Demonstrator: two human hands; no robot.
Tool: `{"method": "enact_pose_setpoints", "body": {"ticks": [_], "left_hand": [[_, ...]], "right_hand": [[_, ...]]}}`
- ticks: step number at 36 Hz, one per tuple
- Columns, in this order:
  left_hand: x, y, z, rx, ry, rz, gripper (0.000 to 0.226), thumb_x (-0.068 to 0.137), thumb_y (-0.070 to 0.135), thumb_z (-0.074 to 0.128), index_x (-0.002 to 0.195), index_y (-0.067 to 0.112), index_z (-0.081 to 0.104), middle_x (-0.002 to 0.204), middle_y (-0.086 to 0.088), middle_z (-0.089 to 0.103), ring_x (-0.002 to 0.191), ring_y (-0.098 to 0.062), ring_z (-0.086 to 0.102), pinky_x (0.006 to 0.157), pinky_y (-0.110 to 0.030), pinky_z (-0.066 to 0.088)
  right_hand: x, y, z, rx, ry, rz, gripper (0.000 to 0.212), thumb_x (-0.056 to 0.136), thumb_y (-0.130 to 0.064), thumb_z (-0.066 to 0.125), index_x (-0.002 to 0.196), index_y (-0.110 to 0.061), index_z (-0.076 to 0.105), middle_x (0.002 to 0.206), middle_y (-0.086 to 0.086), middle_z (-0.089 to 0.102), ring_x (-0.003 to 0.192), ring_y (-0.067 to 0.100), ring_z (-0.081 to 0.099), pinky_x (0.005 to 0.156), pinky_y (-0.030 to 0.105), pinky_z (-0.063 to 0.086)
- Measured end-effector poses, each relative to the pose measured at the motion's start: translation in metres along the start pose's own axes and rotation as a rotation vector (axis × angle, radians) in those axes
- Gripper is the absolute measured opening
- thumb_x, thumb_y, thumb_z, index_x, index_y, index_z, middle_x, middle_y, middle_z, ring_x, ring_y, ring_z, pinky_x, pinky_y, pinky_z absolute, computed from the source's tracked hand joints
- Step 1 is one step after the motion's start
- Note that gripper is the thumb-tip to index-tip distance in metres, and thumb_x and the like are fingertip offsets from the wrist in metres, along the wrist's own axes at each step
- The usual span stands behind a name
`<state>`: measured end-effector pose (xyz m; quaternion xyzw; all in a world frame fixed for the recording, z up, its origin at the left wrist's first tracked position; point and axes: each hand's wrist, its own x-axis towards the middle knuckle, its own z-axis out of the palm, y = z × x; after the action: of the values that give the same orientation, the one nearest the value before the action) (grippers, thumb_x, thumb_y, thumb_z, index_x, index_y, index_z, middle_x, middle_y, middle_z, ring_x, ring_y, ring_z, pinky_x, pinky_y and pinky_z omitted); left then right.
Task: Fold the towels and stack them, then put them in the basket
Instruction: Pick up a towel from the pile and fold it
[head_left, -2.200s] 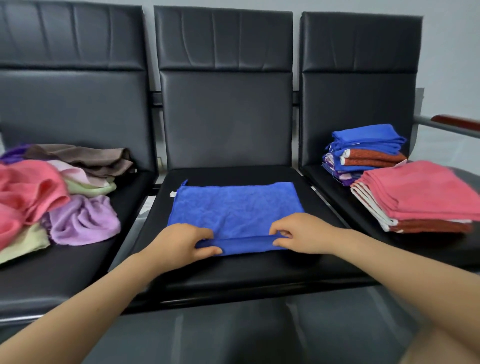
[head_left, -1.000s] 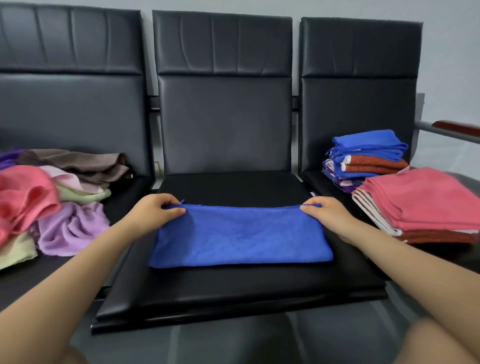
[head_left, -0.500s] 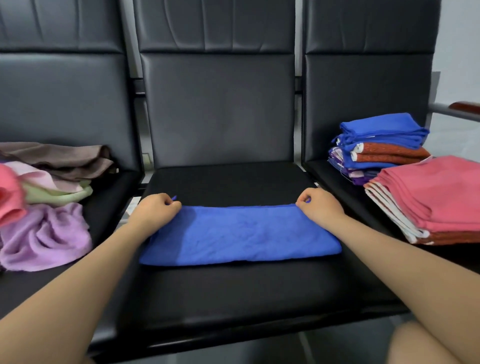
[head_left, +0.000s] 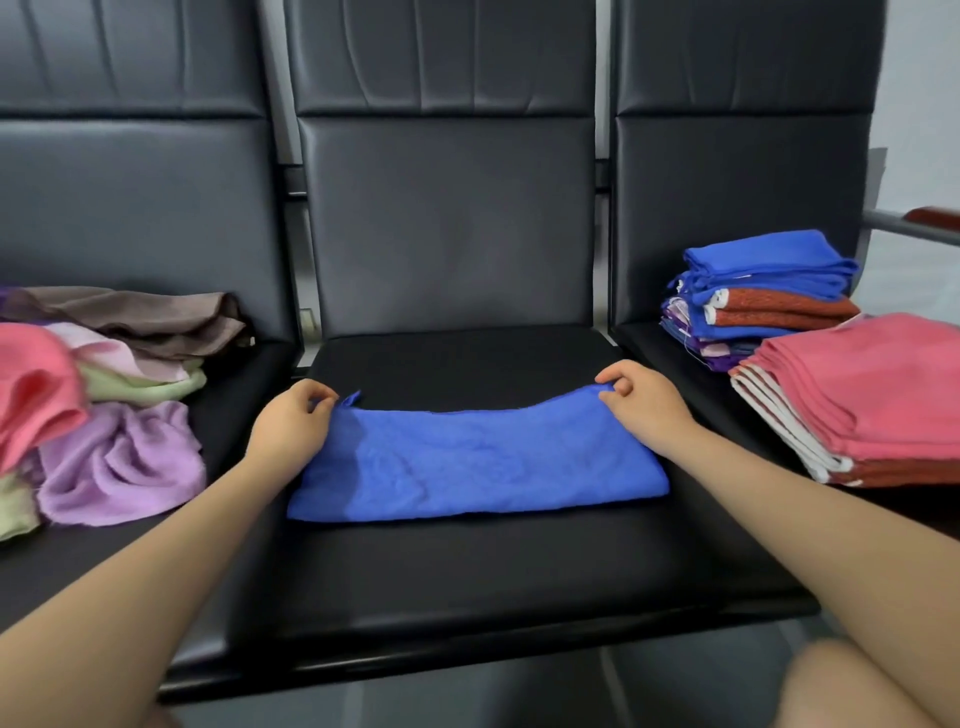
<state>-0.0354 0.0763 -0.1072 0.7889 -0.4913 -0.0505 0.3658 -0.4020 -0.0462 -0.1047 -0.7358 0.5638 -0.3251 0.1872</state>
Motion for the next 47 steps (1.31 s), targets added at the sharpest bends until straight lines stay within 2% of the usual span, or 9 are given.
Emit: {"method": "enact_pose_setpoints", "body": {"ticks": [7,15,20,22,24,29,34,38,47], "left_hand": [[0.005,-0.008,0.004,0.228,-0.009,0.061,0.020,0.098,0.020,0.044,0.110,0.018,0.060,0.106,-0.010,0.065,0.094,-0.030,0.060,0.073,-0.034,0.042],[-0.004,0.007,0.014,0.509,-0.013,0.136,0.028,0.095,0.022,0.046,0.120,0.016,0.056,0.117,-0.013,0.049,0.109,-0.033,0.048,0.072,-0.037,0.039],[-0.014,0.028,0.013,0.389,0.042,0.246,0.027,0.090,0.019,0.054,0.116,0.014,0.059,0.119,-0.010,0.049,0.110,-0.031,0.047,0.079,-0.039,0.043],[-0.020,0.035,0.014,0.305,0.010,0.253,0.023,0.090,0.020,0.055,0.112,0.015,0.061,0.115,-0.008,0.051,0.106,-0.029,0.050,0.079,-0.038,0.044],[-0.026,0.039,0.016,0.229,-0.063,0.243,0.018,0.090,0.020,0.053,0.105,0.019,0.063,0.106,-0.003,0.052,0.100,-0.025,0.054,0.079,-0.038,0.047],[-0.042,0.051,0.024,0.265,-0.191,0.211,0.018,0.092,0.025,0.049,0.097,0.023,0.066,0.105,0.003,0.055,0.094,-0.016,0.055,0.082,-0.026,0.040],[-0.052,0.060,0.029,0.311,-0.268,0.225,0.020,0.092,0.027,0.050,0.102,0.022,0.066,0.108,-0.003,0.054,0.092,-0.019,0.054,0.088,-0.035,0.047],[-0.062,0.067,0.032,0.356,-0.294,0.248,0.020,0.091,0.033,0.053,0.106,0.024,0.063,0.113,-0.004,0.051,0.106,-0.025,0.052,0.093,-0.039,0.045],[-0.097,0.102,0.055,0.283,-0.343,0.446,0.027,0.092,0.035,0.052,0.116,0.023,0.060,0.116,-0.003,0.051,0.113,-0.022,0.049,0.097,-0.038,0.042]], "right_hand": [[0.006,0.008,0.008,-0.099,-0.025,0.047,0.017,0.093,-0.012,0.053,0.104,-0.020,0.062,0.076,-0.010,0.054,0.085,0.018,0.055,0.072,0.029,0.042],[0.011,0.005,0.011,-0.212,-0.077,0.081,0.033,0.093,-0.023,0.059,0.124,-0.012,0.054,0.120,0.010,0.058,0.108,0.027,0.058,0.086,0.032,0.045],[0.004,0.005,-0.001,-0.262,-0.097,0.107,0.036,0.090,-0.028,0.063,0.119,-0.009,0.054,0.108,0.010,0.063,0.103,0.028,0.059,0.075,0.030,0.041],[-0.001,0.002,-0.006,-0.314,-0.117,0.146,0.025,0.089,-0.036,0.064,0.092,-0.012,0.058,0.086,0.004,0.060,0.089,0.027,0.059,0.063,0.029,0.039],[-0.007,-0.002,-0.010,-0.401,-0.153,0.189,0.043,0.086,-0.054,0.061,0.069,-0.018,0.048,0.071,-0.001,0.052,0.075,0.024,0.054,0.052,0.029,0.031],[-0.021,-0.013,-0.014,-0.500,-0.257,0.234,0.057,0.078,-0.077,0.051,0.083,-0.020,0.052,0.084,-0.002,0.053,0.082,0.022,0.053,0.067,0.031,0.039],[-0.031,-0.018,-0.022,-0.337,-0.320,0.225,0.046,0.085,-0.048,0.064,0.058,-0.019,0.041,0.063,-0.003,0.042,0.059,0.014,0.042,0.053,0.029,0.030],[-0.037,-0.013,-0.030,0.011,-0.198,0.249,0.042,0.088,-0.020,0.063,0.059,-0.017,0.033,0.063,0.002,0.037,0.060,0.017,0.036,0.054,0.031,0.027],[-0.036,0.000,-0.067,0.383,0.048,0.501,0.016,0.095,-0.021,0.058,0.081,-0.014,0.054,0.081,0.009,0.053,0.060,0.021,0.046,0.049,0.026,0.036]]}}
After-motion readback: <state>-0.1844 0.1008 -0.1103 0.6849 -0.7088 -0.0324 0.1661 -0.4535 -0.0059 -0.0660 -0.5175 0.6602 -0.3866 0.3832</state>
